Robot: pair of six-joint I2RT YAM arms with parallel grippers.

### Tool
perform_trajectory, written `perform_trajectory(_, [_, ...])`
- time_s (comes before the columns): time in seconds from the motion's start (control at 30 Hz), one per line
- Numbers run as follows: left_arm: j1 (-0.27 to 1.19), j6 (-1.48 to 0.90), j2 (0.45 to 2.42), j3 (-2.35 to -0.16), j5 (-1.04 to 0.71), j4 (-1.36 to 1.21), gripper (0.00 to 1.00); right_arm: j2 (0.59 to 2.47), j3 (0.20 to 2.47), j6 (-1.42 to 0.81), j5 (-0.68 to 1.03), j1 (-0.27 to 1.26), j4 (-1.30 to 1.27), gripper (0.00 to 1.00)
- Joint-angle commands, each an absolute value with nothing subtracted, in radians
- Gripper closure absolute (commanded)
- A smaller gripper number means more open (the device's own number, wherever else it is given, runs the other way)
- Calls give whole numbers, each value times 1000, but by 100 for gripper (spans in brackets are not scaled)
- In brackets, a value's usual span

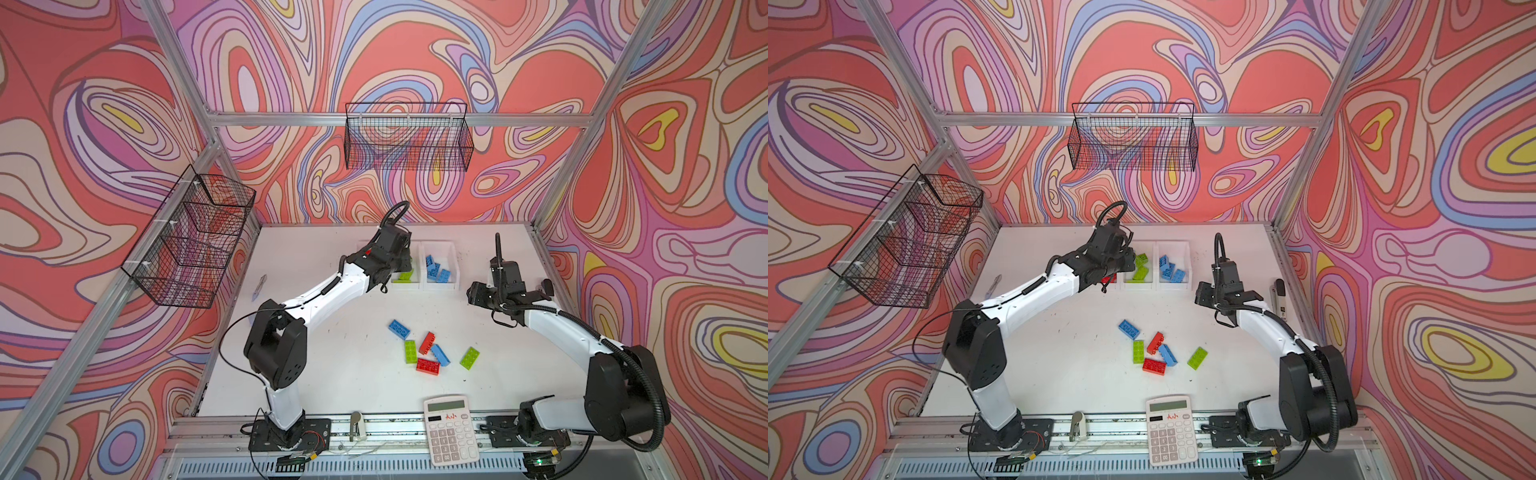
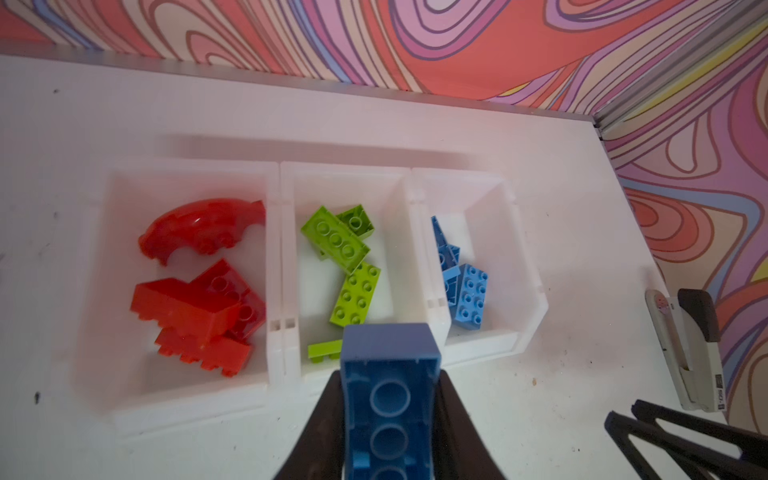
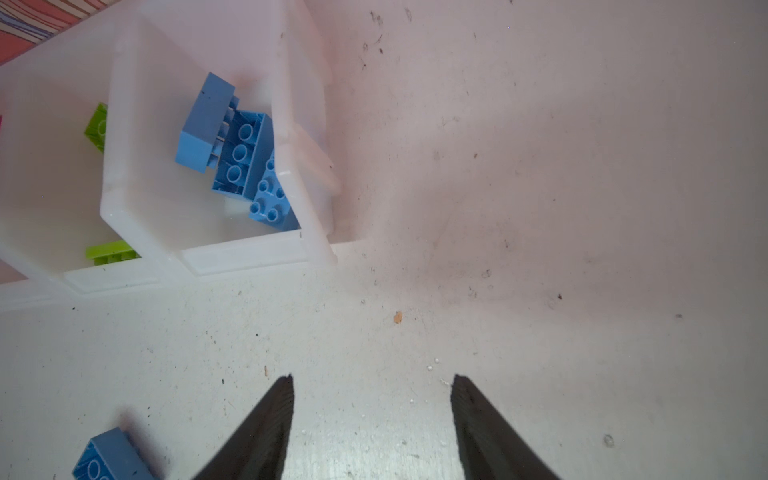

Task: Sort the legos into containers by color
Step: 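Drop the blue brick into the blue compartment while the right gripper lowers to bricks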

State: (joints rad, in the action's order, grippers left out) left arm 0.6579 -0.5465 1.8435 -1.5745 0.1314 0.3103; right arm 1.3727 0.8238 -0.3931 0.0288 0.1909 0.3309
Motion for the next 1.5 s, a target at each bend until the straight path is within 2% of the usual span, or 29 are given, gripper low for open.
perform_trajectory(0.0, [682, -474, 1958, -1683, 110, 325, 88, 1339, 794, -417, 46, 187, 352, 36])
perform_trajectory(0.23, [709, -416, 2154, -1883, 21, 269, 86, 1279, 760, -363, 115, 192, 432, 35])
perform_trajectory(0.37, [712, -386, 2246, -1992, -5, 233, 82, 1230, 727, -365, 150, 224, 465, 34])
perform_trajectory(0.57, [714, -403, 2329, -2055, -33, 188, 67, 1201, 692, -423, 149, 260, 447, 35])
perform_trajectory(0.67, [713, -408, 2322, -2059, -33, 197, 55, 1213, 701, -428, 135, 297, 461, 35])
perform_trajectory(0.87, [710, -355, 2203, -1930, 51, 149, 33, 1248, 706, -415, 128, 374, 495, 31])
perform_trajectory(0.93, [702, -347, 2157, -1879, 66, 135, 29, 1253, 711, -417, 132, 397, 498, 30])
perform_trajectory(1.47, [487, -437, 1665, -1211, 90, 8, 33, 1233, 683, -440, 232, 621, 536, 29])
